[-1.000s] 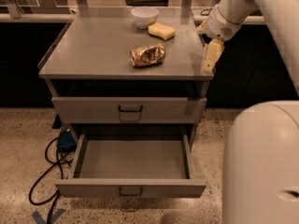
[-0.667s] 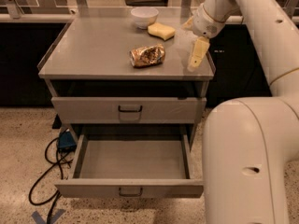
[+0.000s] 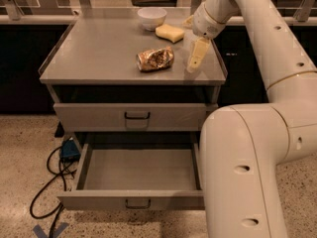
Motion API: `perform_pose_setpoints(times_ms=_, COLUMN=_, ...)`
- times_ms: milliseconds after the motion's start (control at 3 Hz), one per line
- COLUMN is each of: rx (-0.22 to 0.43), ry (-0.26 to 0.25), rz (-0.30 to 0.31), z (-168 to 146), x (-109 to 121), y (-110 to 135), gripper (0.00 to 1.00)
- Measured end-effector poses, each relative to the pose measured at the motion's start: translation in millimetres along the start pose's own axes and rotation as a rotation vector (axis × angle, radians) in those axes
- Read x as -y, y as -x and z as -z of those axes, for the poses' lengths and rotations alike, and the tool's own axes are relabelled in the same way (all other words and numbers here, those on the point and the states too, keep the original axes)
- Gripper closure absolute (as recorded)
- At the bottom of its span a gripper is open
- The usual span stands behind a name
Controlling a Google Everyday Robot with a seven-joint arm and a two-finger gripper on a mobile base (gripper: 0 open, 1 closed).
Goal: Place orange can into middle drawer
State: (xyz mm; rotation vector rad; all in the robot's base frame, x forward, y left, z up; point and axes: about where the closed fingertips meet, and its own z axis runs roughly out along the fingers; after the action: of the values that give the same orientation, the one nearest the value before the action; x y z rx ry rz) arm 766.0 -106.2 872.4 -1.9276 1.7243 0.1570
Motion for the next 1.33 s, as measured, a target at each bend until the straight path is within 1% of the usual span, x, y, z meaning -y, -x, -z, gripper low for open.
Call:
perform_pose_setpoints(times_ms=333, rx=0.066, ry=0.015, rz=0.015, z=-11.6, x=-1.7, y=0.7, gripper=0.0)
perform_pose_setpoints(times_ms=667, rx=0.135, ry=0.033, rz=0.036, z=-37.9, x=2.1, y=13.1, gripper=0.0)
perform_pose_setpoints(times_ms=1000, rx=0.151, ry=0.022, rz=0.036, z=-42.2, x=5.8, y=15.6, gripper=0.0)
perform_pose_setpoints(times_ms=1333, rx=0.267, ry=0.011, rz=0.043, z=-44.4, x=3.9, y=18.5, gripper=0.0)
